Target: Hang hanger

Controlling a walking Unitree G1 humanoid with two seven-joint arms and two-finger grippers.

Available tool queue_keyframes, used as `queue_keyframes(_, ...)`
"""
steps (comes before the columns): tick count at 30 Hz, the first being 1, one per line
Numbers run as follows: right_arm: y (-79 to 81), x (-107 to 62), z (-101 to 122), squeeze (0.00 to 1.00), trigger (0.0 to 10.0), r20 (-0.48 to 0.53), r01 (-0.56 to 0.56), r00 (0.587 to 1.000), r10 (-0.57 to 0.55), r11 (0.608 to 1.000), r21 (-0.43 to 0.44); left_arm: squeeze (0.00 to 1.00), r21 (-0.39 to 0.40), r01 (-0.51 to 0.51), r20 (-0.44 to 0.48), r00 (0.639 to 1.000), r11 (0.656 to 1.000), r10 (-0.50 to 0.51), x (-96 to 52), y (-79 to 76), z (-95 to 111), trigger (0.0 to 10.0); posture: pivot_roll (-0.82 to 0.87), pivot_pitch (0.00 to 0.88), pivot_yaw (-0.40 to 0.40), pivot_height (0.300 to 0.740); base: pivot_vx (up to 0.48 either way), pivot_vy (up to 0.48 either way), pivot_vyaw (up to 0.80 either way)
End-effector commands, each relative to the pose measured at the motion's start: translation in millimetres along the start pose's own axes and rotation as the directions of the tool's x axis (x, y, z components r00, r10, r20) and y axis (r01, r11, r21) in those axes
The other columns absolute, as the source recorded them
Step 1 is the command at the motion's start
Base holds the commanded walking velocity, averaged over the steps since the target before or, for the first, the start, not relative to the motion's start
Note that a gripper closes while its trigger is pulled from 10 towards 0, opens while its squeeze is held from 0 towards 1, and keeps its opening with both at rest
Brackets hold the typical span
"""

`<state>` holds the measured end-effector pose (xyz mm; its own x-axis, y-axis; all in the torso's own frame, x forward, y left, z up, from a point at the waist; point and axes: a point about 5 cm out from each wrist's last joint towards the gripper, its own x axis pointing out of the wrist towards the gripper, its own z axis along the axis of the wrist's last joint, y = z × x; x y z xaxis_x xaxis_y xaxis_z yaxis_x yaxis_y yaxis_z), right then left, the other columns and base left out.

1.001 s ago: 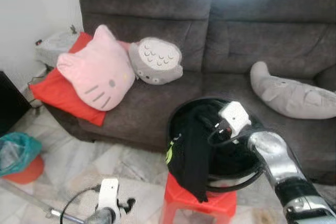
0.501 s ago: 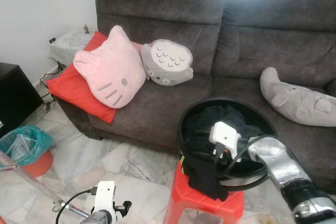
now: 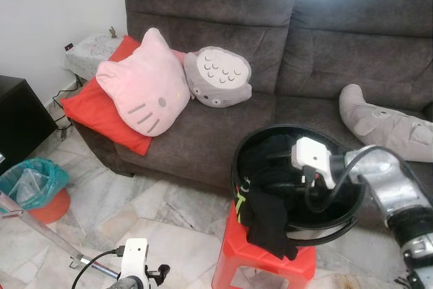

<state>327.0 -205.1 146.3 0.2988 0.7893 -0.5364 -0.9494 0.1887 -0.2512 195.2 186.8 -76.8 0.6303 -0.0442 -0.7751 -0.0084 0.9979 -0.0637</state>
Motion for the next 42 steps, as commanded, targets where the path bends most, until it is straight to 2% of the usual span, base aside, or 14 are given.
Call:
queue_keyframes(1,-8.9,-0.6,4.1,0.0,10.0,-0.011,0.027,1.0,-0.027,0.999,-0.016,0.0,-0.012,-0.012,-0.011,1.0,1.0,0.012,-2.1,6.2,-4.8,10.0,-0.14,0.0,0.055,0.74,0.0,0.0,0.0)
queue_keyframes(3,-10.3,-1.0,4.1,0.0,10.0,-0.015,0.033,0.999,-0.034,0.999,-0.018,0.0,-0.013,-0.013,-0.012,1.0,1.0,0.013,-2.2,6.5,-5.2,10.0,-0.14,0.0,0.055,0.74,0.0,0.0,0.0)
queue_keyframes(5,-32.5,-3.7,7.5,0.0,10.0,-0.052,0.279,0.957,-0.284,0.956,-0.087,0.0,-0.016,-0.016,-0.013,1.0,1.0,0.016,-2.8,7.9,-6.4,10.0,-0.14,0.0,0.054,0.74,0.0,0.0,0.0)
queue_keyframes(6,-36.8,-4.7,8.5,0.0,10.0,-0.054,0.326,0.942,-0.332,0.941,-0.093,0.0,-0.017,-0.016,-0.013,1.0,1.0,0.016,-2.8,8.1,-6.5,10.0,-0.14,0.0,0.053,0.74,0.0,0.0,0.0)
queue_keyframes(14,-45.4,-2.7,10.5,0.0,10.0,-0.006,0.487,0.873,-0.488,0.872,-0.057,0.0,-0.017,-0.015,0.004,1.0,1.0,0.015,0.2,4.9,3.9,10.0,-0.14,0.0,0.054,0.74,0.0,0.0,0.0)
queue_keyframes(17,-40.7,3.0,15.6,0.0,10.0,0.11,0.458,0.883,-0.457,0.889,0.02,0.0,-0.018,-0.014,0.009,1.0,1.0,0.014,1.9,1.6,8.6,10.0,-0.14,0.0,0.054,0.74,0.0,0.0,0.0)
queue_keyframes(20,-40.0,4.6,16.1,0.0,10.0,0.129,0.446,0.885,-0.447,0.894,0.038,0.0,-0.018,-0.014,0.009,1.0,1.0,0.014,1.9,1.6,8.7,10.0,-0.14,0.0,0.054,0.74,0.0,0.0,0.0)
queue_keyframes(22,-29.7,9.6,19.0,0.0,10.0,0.227,0.317,0.916,-0.331,0.943,0.096,0.0,-0.019,-0.015,0.01,1.0,1.0,0.015,1.9,1.9,9.1,10.0,-0.14,0.012,0.056,0.74,0.0,0.0,0.0)
queue_keyframes(24,-26.0,9.4,19.9,0.0,10.0,0.252,0.271,0.923,-0.29,0.957,0.106,0.0,-0.019,-0.016,0.01,1.0,1.0,0.016,1.9,2.0,9.2,10.0,-0.14,0.012,0.056,0.74,0.0,0.0,0.0)
queue_keyframes(29,-24.6,7.0,23.3,0.0,10.0,0.289,0.246,0.919,-0.27,0.962,0.116,0.0,-0.019,-0.016,0.01,1.0,1.0,0.016,1.9,2.3,9.3,10.0,-0.14,0.014,0.058,0.74,0.0,0.0,0.0)
queue_keyframes(33,-14.0,0.6,36.1,0.0,10.0,0.408,0.09,0.903,-0.133,0.989,0.121,0.0,-0.018,-0.016,0.012,1.0,1.0,0.016,1.8,3.2,9.6,10.0,-0.14,0.017,0.056,0.74,0.0,0.0,0.0)
queue_keyframes(36,-8.1,-1.4,41.0,0.0,10.0,0.45,0.069,0.886,-0.113,0.991,0.113,0.0,-0.021,-0.019,0.014,1.0,1.0,0.019,1.7,4.0,10.2,10.0,-0.14,0.019,0.054,0.74,0.0,0.0,0.0)
queue_keyframes(38,-5.9,-1.9,40.6,0.0,10.0,0.45,0.068,0.886,-0.109,0.992,0.108,0.0,-0.021,-0.019,0.015,1.0,1.0,0.02,1.7,4.1,10.3,10.0,-0.14,0.019,0.054,0.74,0.0,0.0,0.0)
queue_keyframes(42,-12.7,-9.1,27.3,0.0,10.0,0.317,0.387,0.867,-0.385,0.92,0.058,0.0,-0.019,-0.024,0.016,1.0,1.0,0.024,1.6,4.4,10.1,10.0,-0.14,0.021,0.054,0.74,0.0,0.0,0.0)
